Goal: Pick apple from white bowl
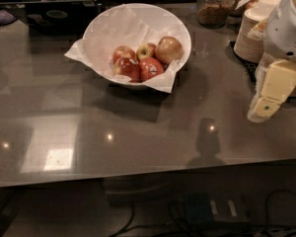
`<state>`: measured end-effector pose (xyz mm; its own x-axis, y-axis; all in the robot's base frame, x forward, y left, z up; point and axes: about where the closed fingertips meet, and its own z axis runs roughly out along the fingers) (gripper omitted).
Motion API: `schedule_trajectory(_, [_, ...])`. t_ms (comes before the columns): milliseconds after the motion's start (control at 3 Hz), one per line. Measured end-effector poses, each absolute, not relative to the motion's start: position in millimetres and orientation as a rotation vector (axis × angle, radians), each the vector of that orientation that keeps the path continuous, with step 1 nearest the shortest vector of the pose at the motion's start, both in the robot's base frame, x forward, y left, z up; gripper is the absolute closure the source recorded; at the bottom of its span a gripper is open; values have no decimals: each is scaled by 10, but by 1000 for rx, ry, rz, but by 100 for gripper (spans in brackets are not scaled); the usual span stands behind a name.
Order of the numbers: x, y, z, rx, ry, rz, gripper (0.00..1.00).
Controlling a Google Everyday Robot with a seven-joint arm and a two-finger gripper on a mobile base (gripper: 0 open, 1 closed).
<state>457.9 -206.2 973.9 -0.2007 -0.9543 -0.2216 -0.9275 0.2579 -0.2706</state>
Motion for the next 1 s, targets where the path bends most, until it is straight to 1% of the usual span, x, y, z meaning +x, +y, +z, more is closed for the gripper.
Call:
schedule_trajectory(667, [5164,-1677,9711,-1783,2034,-156,0])
schedule_trajectory(1000, [5165,-1677,9711,-1783,2034,-156,0])
